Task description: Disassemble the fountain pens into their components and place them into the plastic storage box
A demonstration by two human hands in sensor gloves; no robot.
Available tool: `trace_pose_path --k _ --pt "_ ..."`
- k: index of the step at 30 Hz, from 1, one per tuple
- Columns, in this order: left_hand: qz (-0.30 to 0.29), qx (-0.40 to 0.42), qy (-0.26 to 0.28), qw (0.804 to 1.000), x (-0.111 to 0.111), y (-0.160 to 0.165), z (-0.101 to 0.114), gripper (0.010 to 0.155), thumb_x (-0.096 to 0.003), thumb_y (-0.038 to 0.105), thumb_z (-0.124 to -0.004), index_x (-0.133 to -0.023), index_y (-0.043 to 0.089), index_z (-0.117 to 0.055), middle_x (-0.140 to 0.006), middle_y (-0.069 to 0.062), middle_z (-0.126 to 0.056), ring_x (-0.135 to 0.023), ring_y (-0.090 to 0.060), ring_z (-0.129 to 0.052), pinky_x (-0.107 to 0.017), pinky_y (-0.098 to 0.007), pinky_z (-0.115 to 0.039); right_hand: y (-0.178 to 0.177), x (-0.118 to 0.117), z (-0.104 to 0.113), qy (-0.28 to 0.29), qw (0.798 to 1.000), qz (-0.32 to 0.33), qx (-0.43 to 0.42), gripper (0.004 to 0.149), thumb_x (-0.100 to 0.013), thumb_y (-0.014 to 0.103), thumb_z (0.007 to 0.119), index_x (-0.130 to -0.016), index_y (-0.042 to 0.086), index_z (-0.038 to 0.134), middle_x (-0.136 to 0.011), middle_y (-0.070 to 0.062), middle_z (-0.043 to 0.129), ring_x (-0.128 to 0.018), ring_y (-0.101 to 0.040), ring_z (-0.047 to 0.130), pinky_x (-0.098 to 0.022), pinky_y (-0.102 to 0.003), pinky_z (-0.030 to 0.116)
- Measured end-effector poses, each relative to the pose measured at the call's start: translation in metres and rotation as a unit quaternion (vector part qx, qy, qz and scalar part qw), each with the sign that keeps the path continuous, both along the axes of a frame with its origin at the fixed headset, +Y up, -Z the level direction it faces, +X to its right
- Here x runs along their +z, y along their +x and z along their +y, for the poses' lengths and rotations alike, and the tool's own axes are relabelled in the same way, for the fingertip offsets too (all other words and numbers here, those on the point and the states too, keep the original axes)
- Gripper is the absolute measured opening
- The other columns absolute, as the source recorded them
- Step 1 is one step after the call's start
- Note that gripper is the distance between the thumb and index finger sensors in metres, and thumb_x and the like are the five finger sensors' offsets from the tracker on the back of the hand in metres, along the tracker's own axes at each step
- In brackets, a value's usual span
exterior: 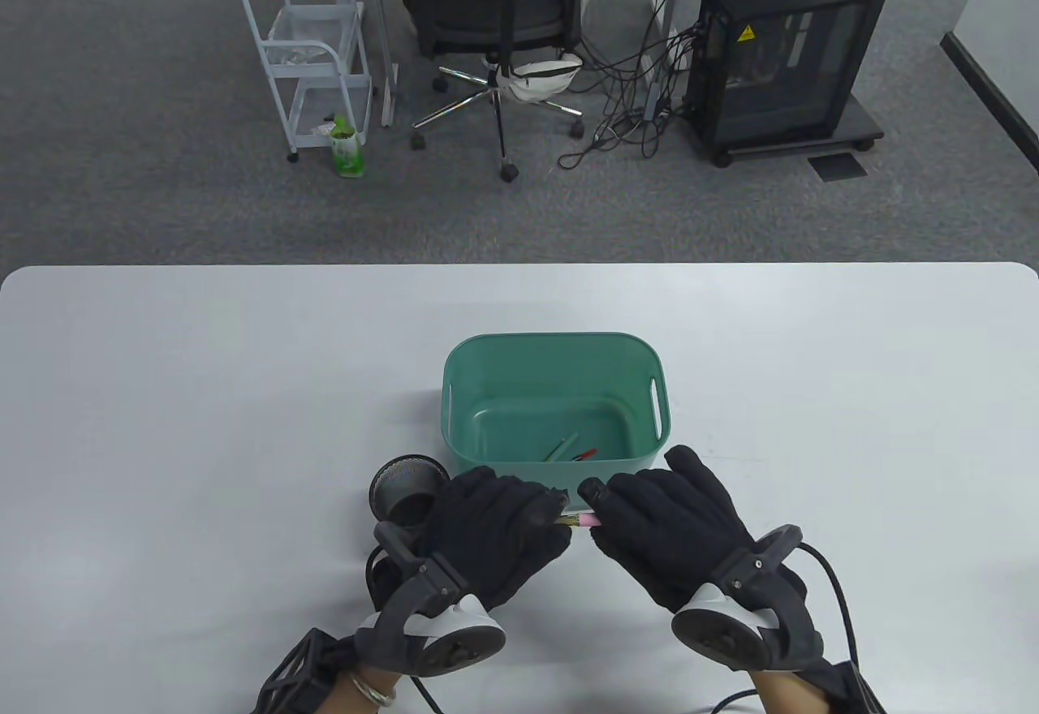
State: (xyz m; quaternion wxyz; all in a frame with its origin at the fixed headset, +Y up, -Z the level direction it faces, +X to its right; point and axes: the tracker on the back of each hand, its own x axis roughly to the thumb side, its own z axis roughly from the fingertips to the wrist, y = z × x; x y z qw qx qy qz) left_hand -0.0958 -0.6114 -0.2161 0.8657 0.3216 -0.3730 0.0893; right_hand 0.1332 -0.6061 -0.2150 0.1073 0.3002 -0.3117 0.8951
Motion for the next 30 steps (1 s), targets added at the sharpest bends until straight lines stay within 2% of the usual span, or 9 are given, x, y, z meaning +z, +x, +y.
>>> trace_pose_path --k 1,11,23,30 --pt "-0.002 -0.001 0.000 1.000 0.0002 0.0001 -0.0001 0.045 -0.0657 0.047 -0.070 -0.094 0.014 -0.083 -0.082 -0.003 -0.098 -0.072 -0.022 -0.097 -0.071 -0.048 -0.070 -0.0002 0.0001 -0.0002 0.000 1.000 0.002 -0.001 0.047 -0.058 0.049 0.069 -0.100 0.031 0.080 -0.093 0.007 0.083 -0.083 -0.015 0.084 -0.081 -0.053 0.054" --pt "-0.044 0.014 -0.008 0.999 0.0003 -0.0035 0.0018 0.044 -0.0663 0.044 -0.066 -0.087 0.011 -0.086 -0.071 -0.001 -0.099 -0.062 -0.018 -0.098 -0.068 -0.045 -0.072 -0.0023 0.0034 -0.0004 0.012 1.000 0.024 -0.015 0.046 -0.057 0.047 0.070 -0.097 0.029 0.083 -0.089 0.006 0.085 -0.080 -0.014 0.086 -0.080 -0.052 0.055" --pt "-0.063 0.007 -0.030 0.998 -0.0003 -0.0047 0.0018 0.044 -0.0682 0.041 -0.060 -0.084 0.008 -0.086 -0.065 -0.001 -0.097 -0.057 -0.017 -0.096 -0.067 -0.045 -0.072 -0.0038 0.0065 -0.0009 0.030 0.999 0.035 -0.023 0.045 -0.056 0.047 0.072 -0.095 0.027 0.084 -0.085 0.004 0.086 -0.076 -0.012 0.087 -0.080 -0.051 0.057" --pt "-0.085 0.012 -0.066 0.994 -0.0025 -0.0071 0.0039 0.044 -0.0690 0.040 -0.058 -0.082 0.007 -0.086 -0.063 -0.001 -0.096 -0.054 -0.017 -0.095 -0.066 -0.046 -0.072 -0.0051 0.0092 -0.0018 0.049 0.997 0.043 -0.028 0.045 -0.055 0.047 0.072 -0.093 0.026 0.085 -0.083 0.004 0.087 -0.074 -0.012 0.087 -0.079 -0.049 0.058"
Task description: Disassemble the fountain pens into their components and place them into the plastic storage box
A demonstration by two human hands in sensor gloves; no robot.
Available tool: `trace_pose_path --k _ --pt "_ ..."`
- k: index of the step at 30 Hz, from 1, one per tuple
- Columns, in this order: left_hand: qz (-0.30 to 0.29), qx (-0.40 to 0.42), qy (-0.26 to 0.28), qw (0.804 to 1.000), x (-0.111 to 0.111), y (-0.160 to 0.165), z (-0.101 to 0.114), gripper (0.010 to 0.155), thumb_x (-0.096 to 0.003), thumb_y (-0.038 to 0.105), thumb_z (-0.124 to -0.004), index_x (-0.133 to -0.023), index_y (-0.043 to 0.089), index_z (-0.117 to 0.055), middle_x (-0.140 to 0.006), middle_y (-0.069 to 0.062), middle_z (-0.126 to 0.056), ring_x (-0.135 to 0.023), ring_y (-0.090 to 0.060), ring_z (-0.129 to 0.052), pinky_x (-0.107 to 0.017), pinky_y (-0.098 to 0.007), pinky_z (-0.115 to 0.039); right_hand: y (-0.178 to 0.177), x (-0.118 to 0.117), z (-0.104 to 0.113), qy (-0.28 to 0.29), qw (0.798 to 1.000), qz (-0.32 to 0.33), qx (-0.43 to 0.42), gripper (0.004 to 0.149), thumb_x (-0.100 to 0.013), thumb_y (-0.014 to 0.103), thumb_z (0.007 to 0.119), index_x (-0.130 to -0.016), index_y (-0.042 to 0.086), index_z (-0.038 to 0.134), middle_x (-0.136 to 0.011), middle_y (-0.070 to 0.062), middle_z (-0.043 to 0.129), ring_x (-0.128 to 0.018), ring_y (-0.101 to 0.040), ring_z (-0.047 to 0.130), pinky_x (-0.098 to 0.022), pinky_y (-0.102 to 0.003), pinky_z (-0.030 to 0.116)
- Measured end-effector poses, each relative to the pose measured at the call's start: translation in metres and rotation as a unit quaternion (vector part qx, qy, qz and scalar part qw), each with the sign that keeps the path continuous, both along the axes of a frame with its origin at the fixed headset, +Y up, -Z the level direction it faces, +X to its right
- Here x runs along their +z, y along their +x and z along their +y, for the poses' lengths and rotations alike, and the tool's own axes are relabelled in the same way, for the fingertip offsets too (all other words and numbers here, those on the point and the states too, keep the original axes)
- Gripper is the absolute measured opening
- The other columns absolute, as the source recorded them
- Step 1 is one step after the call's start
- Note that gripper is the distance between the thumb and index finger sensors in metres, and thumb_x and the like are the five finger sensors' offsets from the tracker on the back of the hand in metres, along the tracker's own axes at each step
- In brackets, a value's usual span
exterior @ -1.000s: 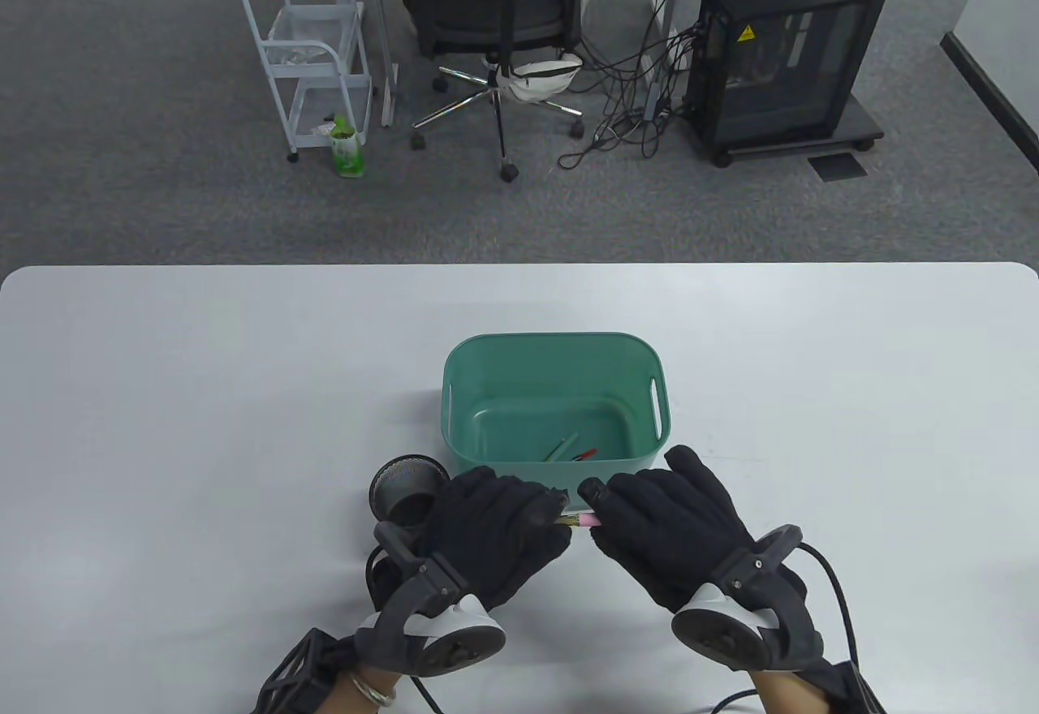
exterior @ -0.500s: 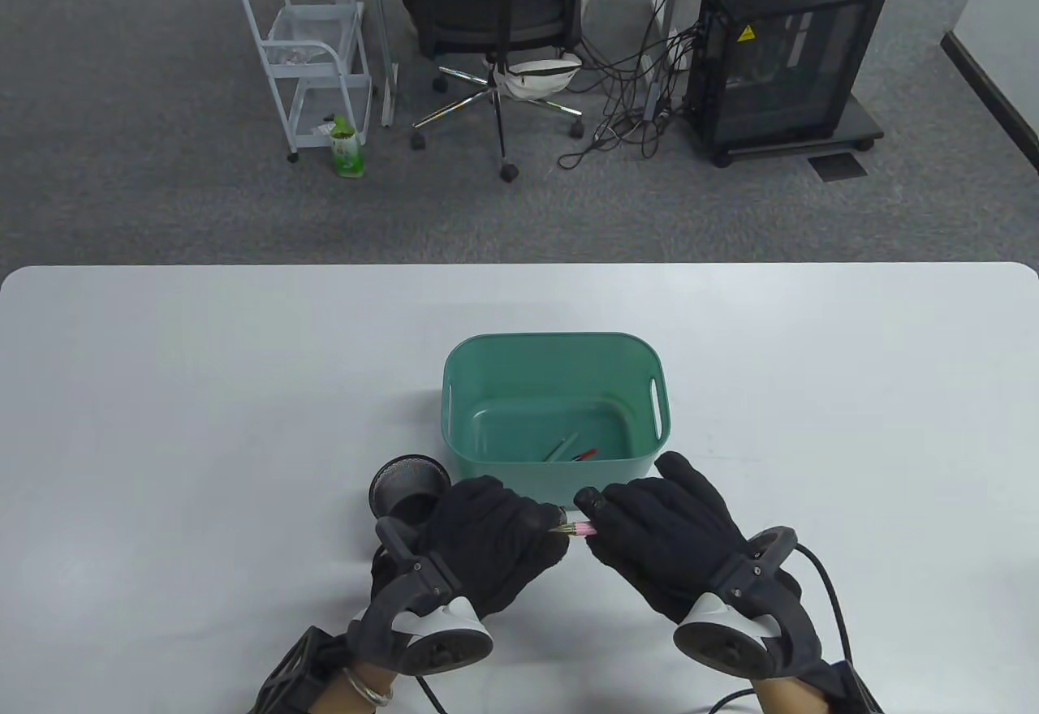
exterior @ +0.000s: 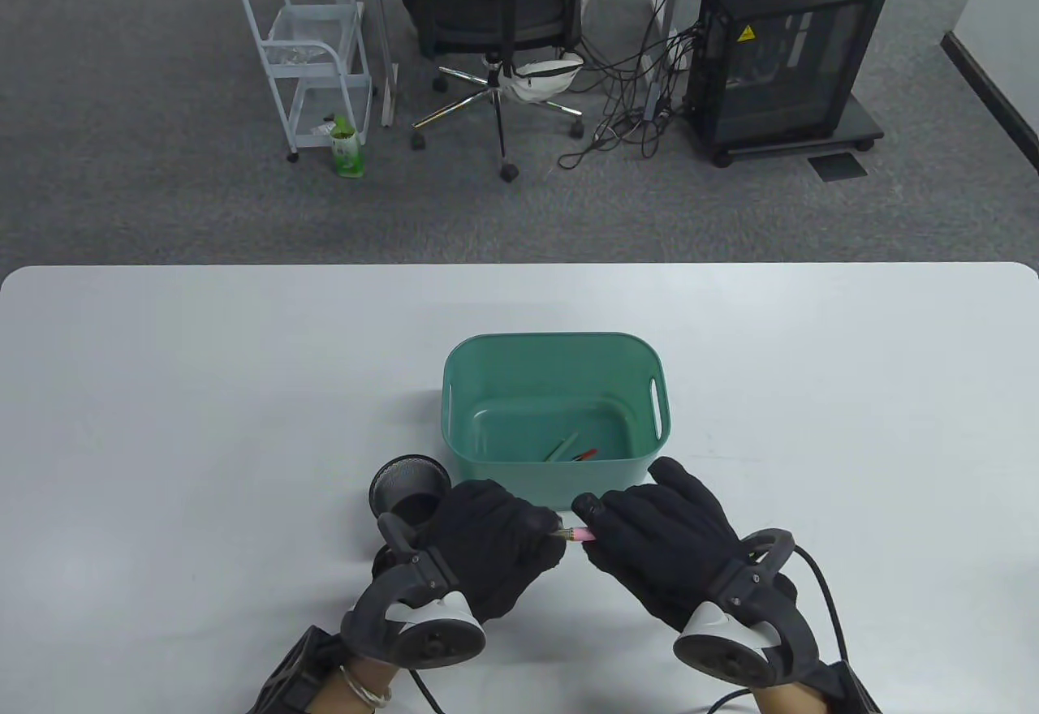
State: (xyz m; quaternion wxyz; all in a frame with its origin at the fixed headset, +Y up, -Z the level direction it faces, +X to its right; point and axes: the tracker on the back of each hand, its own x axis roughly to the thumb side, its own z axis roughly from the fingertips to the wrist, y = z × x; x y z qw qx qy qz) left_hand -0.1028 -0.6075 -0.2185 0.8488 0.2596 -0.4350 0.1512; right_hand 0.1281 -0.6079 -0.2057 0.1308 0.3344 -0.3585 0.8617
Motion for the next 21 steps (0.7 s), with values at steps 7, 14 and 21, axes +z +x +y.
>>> trace_pose_path --k 7,14,21 --pt "-0.013 0.011 -0.021 1.000 -0.0028 -0.0004 -0.0006 0.044 -0.0692 0.039 -0.058 -0.080 0.006 -0.086 -0.060 -0.001 -0.095 -0.052 -0.017 -0.094 -0.065 -0.046 -0.072 -0.0015 0.0014 -0.0016 0.012 1.000 -0.003 0.003 0.044 -0.055 0.046 0.073 -0.092 0.026 0.084 -0.082 0.004 0.087 -0.072 -0.011 0.087 -0.079 -0.048 0.059" --pt "-0.009 0.021 -0.041 0.999 -0.0065 0.0010 -0.0037 0.046 -0.0699 0.039 -0.056 -0.077 0.008 -0.089 -0.055 0.002 -0.097 -0.049 -0.016 -0.096 -0.063 -0.047 -0.074 -0.0016 0.0026 -0.0012 0.037 0.999 -0.020 0.013 0.042 -0.053 0.046 0.077 -0.092 0.029 0.082 -0.083 0.006 0.086 -0.073 -0.010 0.087 -0.078 -0.048 0.060" --pt "0.028 0.006 -0.030 0.999 -0.0040 -0.0002 -0.0024 0.058 -0.0670 0.054 -0.058 -0.095 0.009 -0.084 -0.079 -0.007 -0.098 -0.071 -0.027 -0.095 -0.070 -0.052 -0.068 0.0006 0.0014 0.0001 0.031 0.999 -0.029 0.017 0.043 -0.054 0.046 0.076 -0.093 0.029 0.082 -0.084 0.006 0.085 -0.075 -0.010 0.087 -0.079 -0.049 0.060"
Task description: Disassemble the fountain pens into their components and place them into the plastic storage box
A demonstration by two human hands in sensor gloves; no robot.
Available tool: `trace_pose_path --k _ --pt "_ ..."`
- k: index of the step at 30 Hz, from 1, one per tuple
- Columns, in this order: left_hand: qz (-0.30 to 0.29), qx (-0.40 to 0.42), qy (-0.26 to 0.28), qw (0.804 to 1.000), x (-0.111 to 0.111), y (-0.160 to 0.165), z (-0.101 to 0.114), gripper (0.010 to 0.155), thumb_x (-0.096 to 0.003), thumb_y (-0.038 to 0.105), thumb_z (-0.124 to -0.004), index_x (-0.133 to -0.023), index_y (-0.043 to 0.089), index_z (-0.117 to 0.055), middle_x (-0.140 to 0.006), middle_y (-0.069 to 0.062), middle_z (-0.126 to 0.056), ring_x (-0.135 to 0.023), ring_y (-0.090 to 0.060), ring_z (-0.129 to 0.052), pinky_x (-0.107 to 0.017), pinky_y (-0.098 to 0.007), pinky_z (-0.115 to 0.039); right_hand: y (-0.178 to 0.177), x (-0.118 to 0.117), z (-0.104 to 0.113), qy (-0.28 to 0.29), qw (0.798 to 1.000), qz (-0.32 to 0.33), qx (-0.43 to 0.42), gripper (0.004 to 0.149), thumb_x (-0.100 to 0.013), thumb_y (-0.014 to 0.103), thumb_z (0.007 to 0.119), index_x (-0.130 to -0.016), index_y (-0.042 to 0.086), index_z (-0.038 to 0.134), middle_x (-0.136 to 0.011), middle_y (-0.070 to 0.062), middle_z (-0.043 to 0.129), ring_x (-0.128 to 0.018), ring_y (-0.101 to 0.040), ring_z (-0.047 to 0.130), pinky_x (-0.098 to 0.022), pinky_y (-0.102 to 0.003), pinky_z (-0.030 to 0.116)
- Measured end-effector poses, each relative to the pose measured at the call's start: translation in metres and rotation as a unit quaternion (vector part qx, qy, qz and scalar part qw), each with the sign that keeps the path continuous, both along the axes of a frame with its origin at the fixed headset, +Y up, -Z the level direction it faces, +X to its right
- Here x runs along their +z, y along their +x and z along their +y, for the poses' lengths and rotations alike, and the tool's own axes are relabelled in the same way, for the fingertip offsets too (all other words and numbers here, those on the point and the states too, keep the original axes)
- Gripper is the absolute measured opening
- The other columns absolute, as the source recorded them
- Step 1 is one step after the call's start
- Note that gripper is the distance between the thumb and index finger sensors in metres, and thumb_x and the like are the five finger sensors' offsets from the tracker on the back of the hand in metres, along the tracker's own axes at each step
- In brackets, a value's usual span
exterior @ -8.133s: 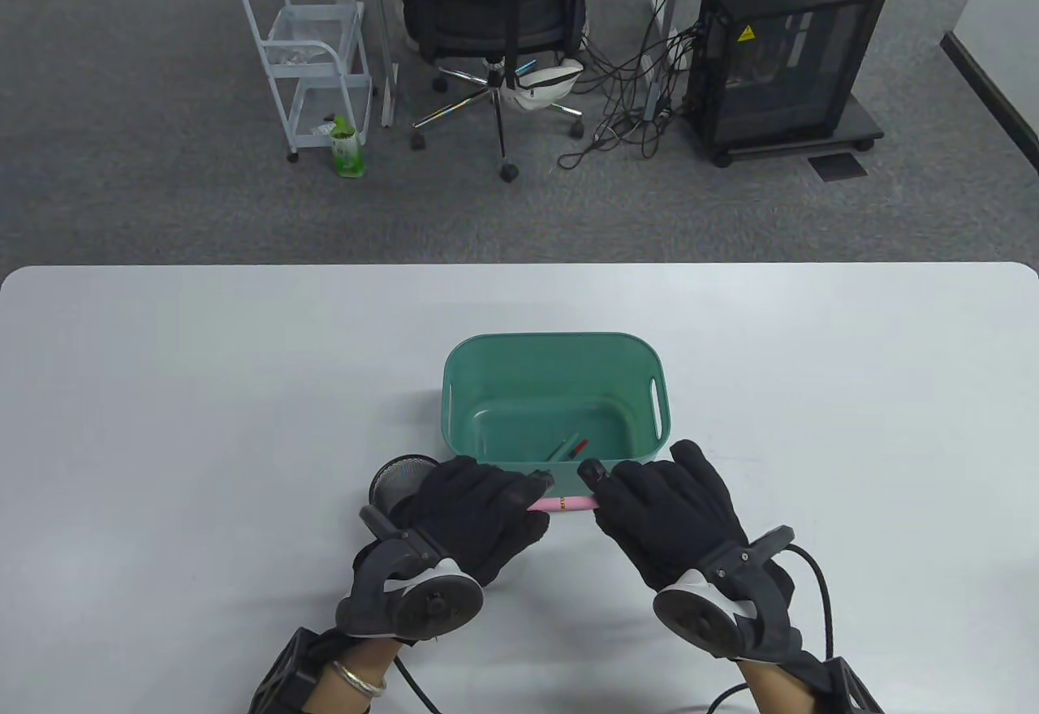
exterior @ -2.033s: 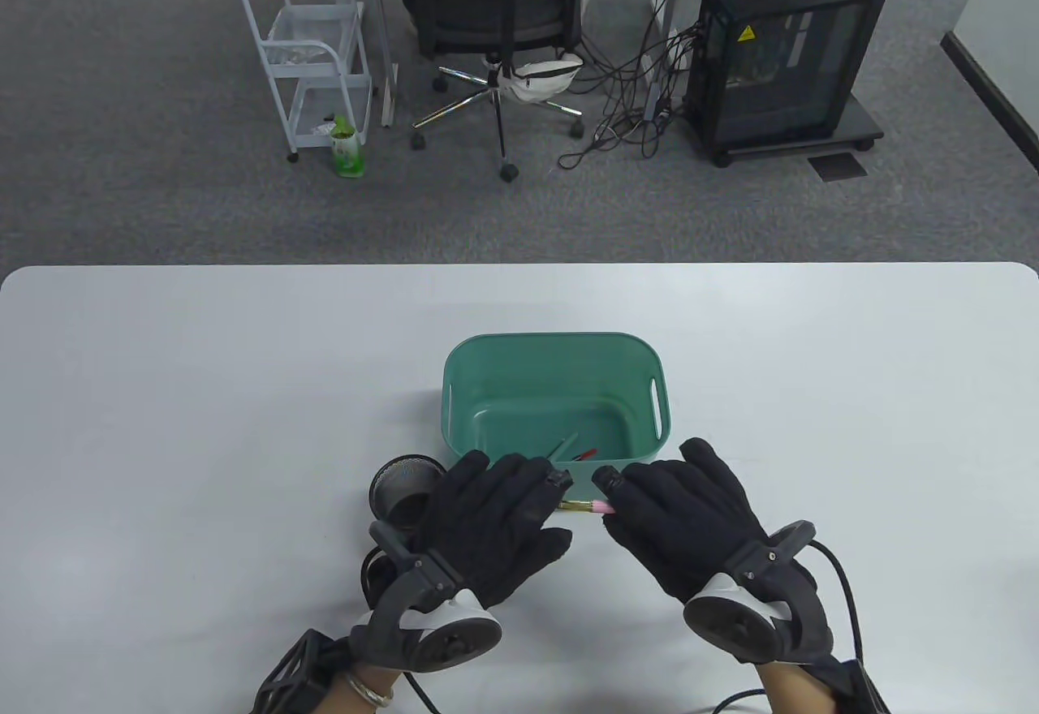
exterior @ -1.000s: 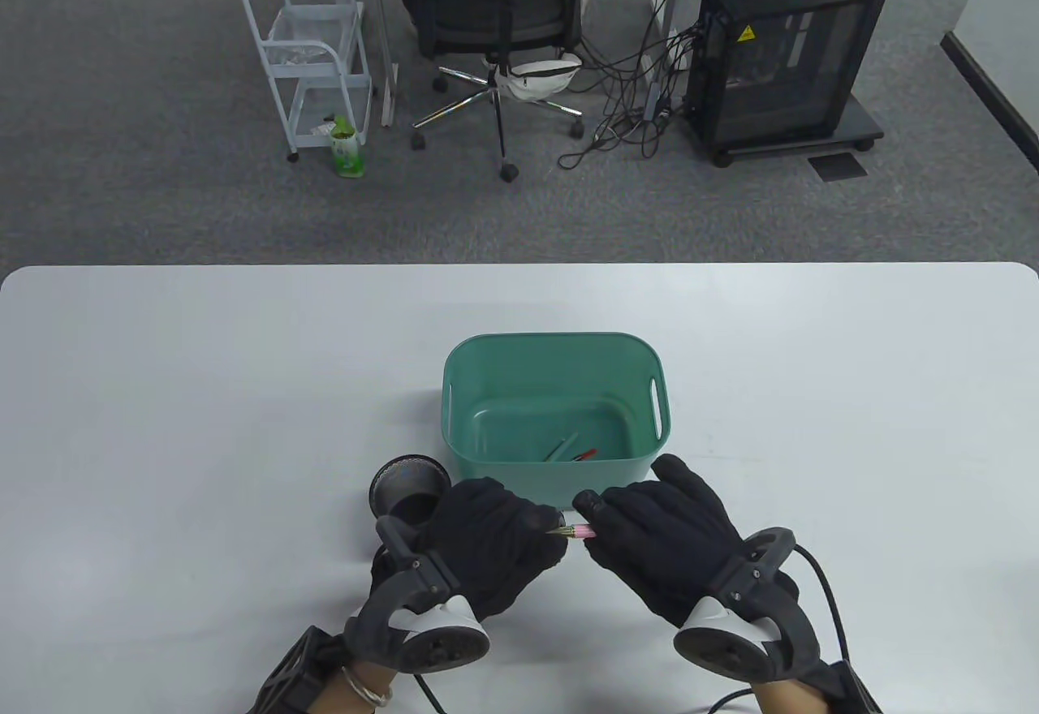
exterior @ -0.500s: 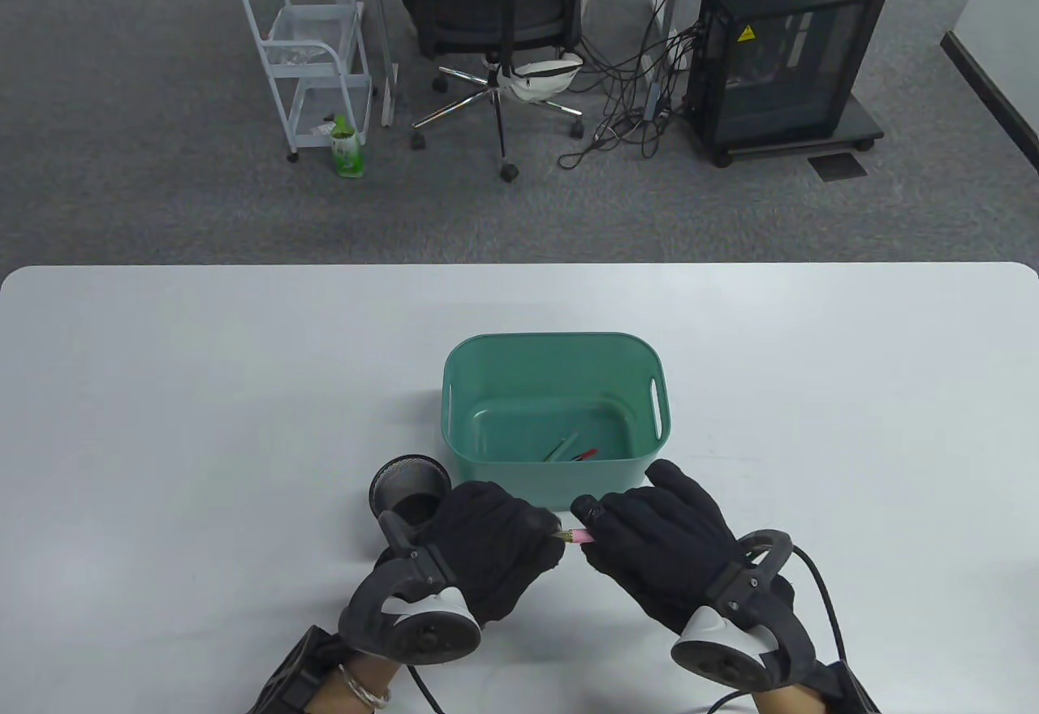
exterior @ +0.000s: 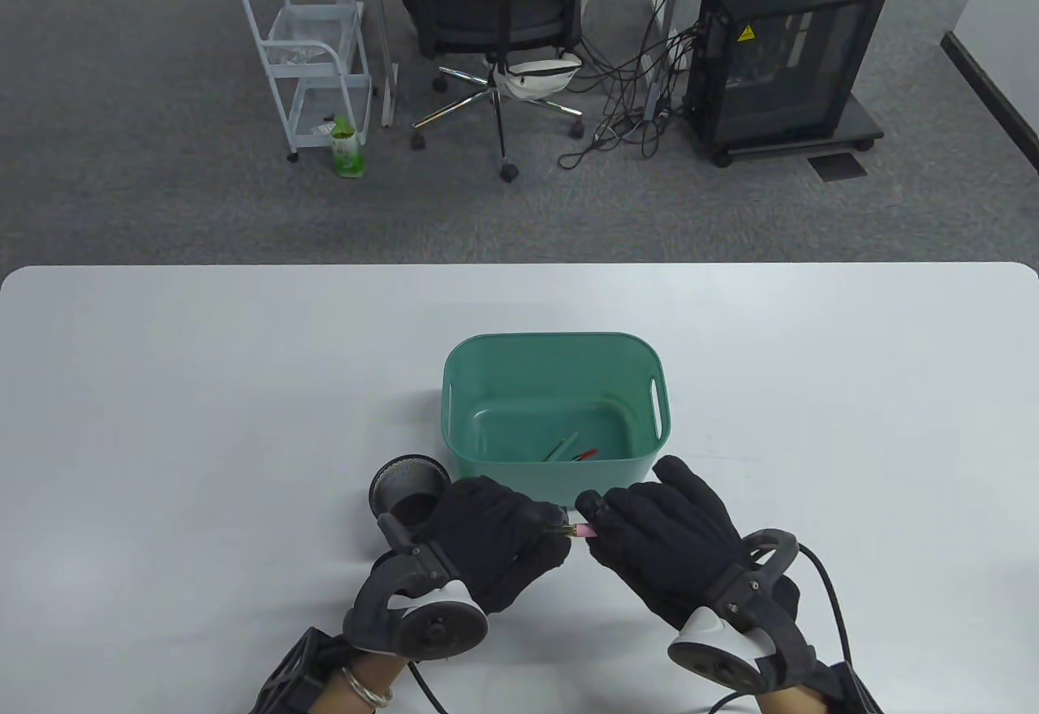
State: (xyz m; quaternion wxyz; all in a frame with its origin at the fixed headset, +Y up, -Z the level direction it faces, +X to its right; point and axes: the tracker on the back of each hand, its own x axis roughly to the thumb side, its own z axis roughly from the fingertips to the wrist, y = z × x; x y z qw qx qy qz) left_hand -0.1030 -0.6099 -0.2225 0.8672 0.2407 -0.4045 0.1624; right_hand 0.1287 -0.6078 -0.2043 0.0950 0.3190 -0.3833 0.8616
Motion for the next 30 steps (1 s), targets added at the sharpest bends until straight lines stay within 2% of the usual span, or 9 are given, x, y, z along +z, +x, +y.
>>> trace_pose_path --k 4,8,14,26,30 --pt "0.015 0.006 0.016 1.000 0.0012 -0.0008 0.0001 0.058 -0.0647 0.056 -0.066 -0.101 0.012 -0.077 -0.091 -0.007 -0.093 -0.082 -0.028 -0.091 -0.075 -0.053 -0.063 0.0030 -0.0007 0.0017 -0.003 1.000 -0.002 -0.006 0.043 -0.054 0.046 0.076 -0.093 0.029 0.081 -0.084 0.008 0.085 -0.075 -0.010 0.086 -0.079 -0.049 0.059" --pt "0.019 0.010 0.028 0.999 0.0023 -0.0006 0.0006 0.053 -0.0646 0.052 -0.071 -0.102 0.015 -0.073 -0.095 -0.006 -0.091 -0.084 -0.026 -0.090 -0.077 -0.053 -0.062 0.0040 -0.0016 0.0017 -0.004 1.000 -0.001 -0.006 0.043 -0.054 0.047 0.076 -0.093 0.029 0.082 -0.084 0.007 0.085 -0.075 -0.010 0.087 -0.078 -0.049 0.059" --pt "0.019 0.010 0.039 0.999 0.0040 0.0004 0.0012 0.045 -0.0653 0.047 -0.073 -0.098 0.016 -0.075 -0.092 -0.003 -0.092 -0.082 -0.024 -0.091 -0.076 -0.051 -0.063 0.0035 -0.0016 0.0015 -0.004 1.000 0.001 -0.005 0.043 -0.055 0.047 0.075 -0.093 0.029 0.082 -0.084 0.008 0.085 -0.075 -0.011 0.087 -0.079 -0.049 0.059" --pt "0.013 0.013 0.035 0.999 0.0038 0.0000 0.0007 0.045 -0.0658 0.048 -0.070 -0.093 0.014 -0.080 -0.084 -0.004 -0.096 -0.076 -0.023 -0.095 -0.074 -0.051 -0.065 0.0024 -0.0014 0.0013 -0.003 1.000 0.003 -0.002 0.043 -0.055 0.047 0.075 -0.093 0.029 0.081 -0.085 0.007 0.085 -0.075 -0.011 0.086 -0.079 -0.049 0.059" --pt "0.008 0.018 0.031 0.999 0.0028 -0.0007 0.0005 0.047 -0.0669 0.049 -0.065 -0.090 0.013 -0.084 -0.080 -0.005 -0.099 -0.072 -0.024 -0.097 -0.073 -0.050 -0.067 0.0022 -0.0011 0.0013 -0.002 1.000 0.006 -0.003 0.043 -0.055 0.047 0.075 -0.093 0.029 0.081 -0.085 0.008 0.085 -0.075 -0.011 0.087 -0.079 -0.049 0.059"
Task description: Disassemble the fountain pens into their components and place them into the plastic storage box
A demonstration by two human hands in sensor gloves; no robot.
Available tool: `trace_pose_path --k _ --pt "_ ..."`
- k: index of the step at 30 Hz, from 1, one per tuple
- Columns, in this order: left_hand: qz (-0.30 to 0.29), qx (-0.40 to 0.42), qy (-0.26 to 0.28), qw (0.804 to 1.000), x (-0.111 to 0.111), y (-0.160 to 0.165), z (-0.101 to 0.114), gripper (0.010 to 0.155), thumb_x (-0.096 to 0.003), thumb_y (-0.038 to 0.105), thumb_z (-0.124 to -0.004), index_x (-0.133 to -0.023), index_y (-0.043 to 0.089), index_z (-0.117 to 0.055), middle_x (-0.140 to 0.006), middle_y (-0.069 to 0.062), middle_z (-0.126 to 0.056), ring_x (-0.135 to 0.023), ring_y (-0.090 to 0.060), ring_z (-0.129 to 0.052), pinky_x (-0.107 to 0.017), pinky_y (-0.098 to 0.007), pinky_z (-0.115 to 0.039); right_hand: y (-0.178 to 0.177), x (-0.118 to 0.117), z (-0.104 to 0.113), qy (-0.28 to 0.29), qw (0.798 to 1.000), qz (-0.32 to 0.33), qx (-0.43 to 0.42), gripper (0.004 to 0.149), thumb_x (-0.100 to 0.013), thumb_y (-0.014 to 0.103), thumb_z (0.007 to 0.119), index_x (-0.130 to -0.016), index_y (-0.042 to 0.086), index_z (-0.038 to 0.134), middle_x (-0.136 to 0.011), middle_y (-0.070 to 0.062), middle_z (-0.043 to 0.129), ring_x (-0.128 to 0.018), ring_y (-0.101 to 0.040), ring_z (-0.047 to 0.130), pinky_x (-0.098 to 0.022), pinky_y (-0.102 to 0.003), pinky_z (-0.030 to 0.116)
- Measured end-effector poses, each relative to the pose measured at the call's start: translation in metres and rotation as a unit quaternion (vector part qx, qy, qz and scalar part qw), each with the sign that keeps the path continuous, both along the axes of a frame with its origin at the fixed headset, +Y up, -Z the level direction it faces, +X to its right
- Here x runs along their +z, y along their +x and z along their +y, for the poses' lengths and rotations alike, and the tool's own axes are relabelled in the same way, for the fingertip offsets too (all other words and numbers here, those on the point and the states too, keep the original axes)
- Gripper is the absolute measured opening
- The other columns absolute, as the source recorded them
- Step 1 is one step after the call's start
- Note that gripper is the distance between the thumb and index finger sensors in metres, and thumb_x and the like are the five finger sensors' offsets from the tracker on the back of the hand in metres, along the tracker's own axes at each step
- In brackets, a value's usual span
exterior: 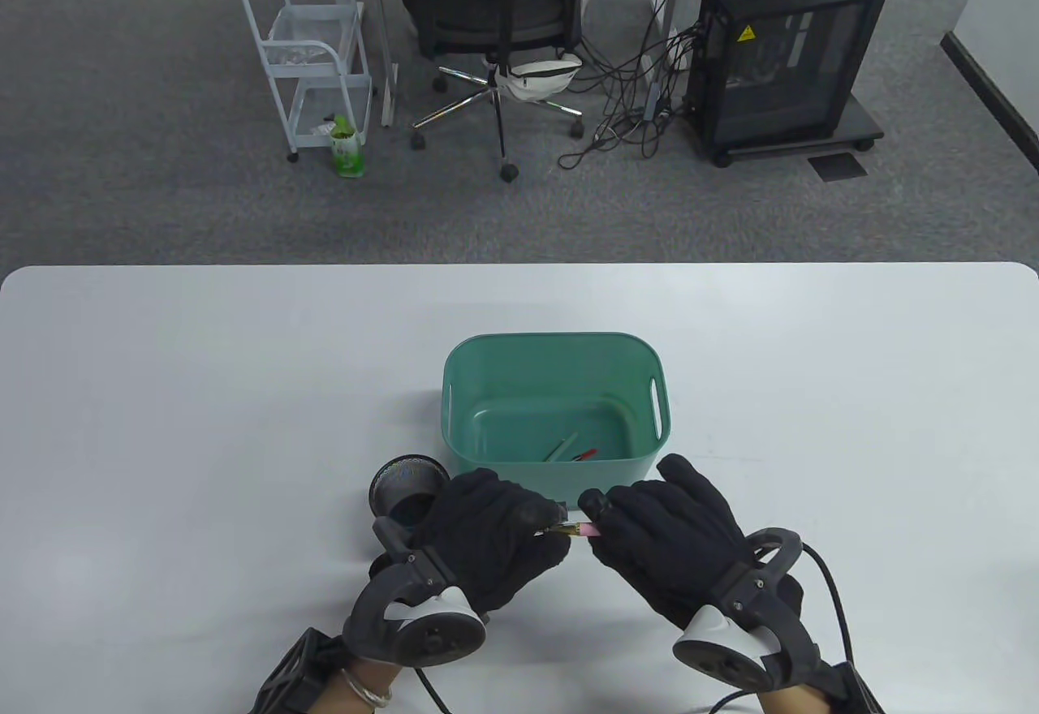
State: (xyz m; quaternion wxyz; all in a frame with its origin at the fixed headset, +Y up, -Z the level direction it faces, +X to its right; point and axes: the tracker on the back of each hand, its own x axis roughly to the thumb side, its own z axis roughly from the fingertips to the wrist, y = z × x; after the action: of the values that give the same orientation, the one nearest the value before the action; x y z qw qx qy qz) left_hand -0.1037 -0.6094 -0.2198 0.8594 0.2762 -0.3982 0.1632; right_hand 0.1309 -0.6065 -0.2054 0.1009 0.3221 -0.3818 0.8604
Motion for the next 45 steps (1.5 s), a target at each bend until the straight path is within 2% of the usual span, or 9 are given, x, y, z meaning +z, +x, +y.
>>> trace_pose_path --k 13,17,19,21,31,45 --pt "-0.004 0.005 0.000 1.000 -0.0012 -0.0005 -0.0002 0.051 -0.0682 0.048 -0.054 -0.084 0.013 -0.089 -0.073 -0.004 -0.102 -0.066 -0.024 -0.099 -0.070 -0.050 -0.069 -0.0004 0.0011 -0.0004 0.002 1.000 0.003 -0.002 0.043 -0.055 0.048 0.074 -0.094 0.030 0.081 -0.086 0.007 0.085 -0.076 -0.011 0.086 -0.079 -0.049 0.059" --pt "-0.004 0.006 0.000 1.000 -0.0011 -0.0011 -0.0003 0.054 -0.0673 0.052 -0.056 -0.094 0.013 -0.083 -0.082 -0.006 -0.099 -0.073 -0.026 -0.096 -0.072 -0.051 -0.066 0.0001 0.0010 -0.0004 0.002 1.000 0.002 -0.004 0.043 -0.055 0.048 0.074 -0.094 0.030 0.081 -0.086 0.007 0.085 -0.076 -0.011 0.086 -0.079 -0.049 0.059" --pt "0.000 0.000 0.001 1.000 -0.0004 -0.0003 0.0000 0.054 -0.0665 0.053 -0.063 -0.102 0.013 -0.075 -0.091 -0.008 -0.094 -0.078 -0.025 -0.093 -0.074 -0.051 -0.064 0.0005 0.0009 -0.0004 0.002 1.000 0.001 -0.004 0.043 -0.055 0.048 0.074 -0.094 0.030 0.081 -0.086 0.007 0.085 -0.076 -0.011 0.086 -0.079 -0.049 0.059" --pt "0.003 -0.009 -0.001 1.000 0.0005 0.0002 0.0002 0.056 -0.0653 0.053 -0.068 -0.106 0.014 -0.068 -0.097 -0.008 -0.089 -0.081 -0.024 -0.090 -0.076 -0.051 -0.062 0.0007 0.0007 -0.0004 0.002 1.000 0.000 -0.004 0.043 -0.055 0.048 0.074 -0.094 0.030 0.081 -0.086 0.007 0.085 -0.076 -0.011 0.086 -0.079 -0.049 0.059" --pt "0.000 -0.006 0.011 1.000 0.0022 0.0012 0.0000 0.050 -0.0650 0.049 -0.072 -0.102 0.015 -0.070 -0.096 -0.005 -0.089 -0.081 -0.023 -0.090 -0.077 -0.050 -0.062 0.0009 0.0004 -0.0006 0.003 1.000 -0.001 -0.001 0.043 -0.055 0.048 0.073 -0.094 0.030 0.081 -0.086 0.008 0.085 -0.076 -0.011 0.086 -0.079 -0.049 0.059" --pt "-0.003 -0.008 0.003 1.000 0.0013 0.0016 -0.0007 0.045 -0.0662 0.048 -0.069 -0.095 0.014 -0.078 -0.087 -0.005 -0.096 -0.075 -0.022 -0.095 -0.075 -0.050 -0.065 -0.0004 0.0001 -0.0013 0.002 1.000 0.001 0.002 0.044 -0.055 0.048 0.073 -0.094 0.030 0.080 -0.086 0.008 0.085 -0.077 -0.011 0.086 -0.079 -0.049 0.059"
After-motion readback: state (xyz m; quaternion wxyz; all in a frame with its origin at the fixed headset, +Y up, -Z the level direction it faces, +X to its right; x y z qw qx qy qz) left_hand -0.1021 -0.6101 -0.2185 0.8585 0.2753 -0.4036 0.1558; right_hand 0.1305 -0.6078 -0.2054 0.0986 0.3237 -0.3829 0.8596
